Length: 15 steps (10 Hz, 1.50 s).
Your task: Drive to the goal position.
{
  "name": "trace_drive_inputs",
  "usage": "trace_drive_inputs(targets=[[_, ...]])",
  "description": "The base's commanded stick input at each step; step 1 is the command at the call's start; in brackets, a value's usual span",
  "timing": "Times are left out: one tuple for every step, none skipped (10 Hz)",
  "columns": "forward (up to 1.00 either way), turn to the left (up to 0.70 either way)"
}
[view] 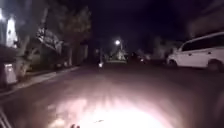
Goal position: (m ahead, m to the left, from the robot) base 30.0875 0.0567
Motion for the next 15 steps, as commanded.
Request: trace_drive_inputs(targets=[[1.0, 0.0], [1.0, 0.0], [1.0, 0.0], [1.0, 0.0], [1.0, -0.27], [1.0, -0.27], [1.0, -0.27], [1.0, -0.27], [1.0, -0.27], [1.0, 0.0], [1.0, 0.0], [1.0, 0.0], [1.0, 0.0], [1.0, 0.0], [1.0, 0.0]])
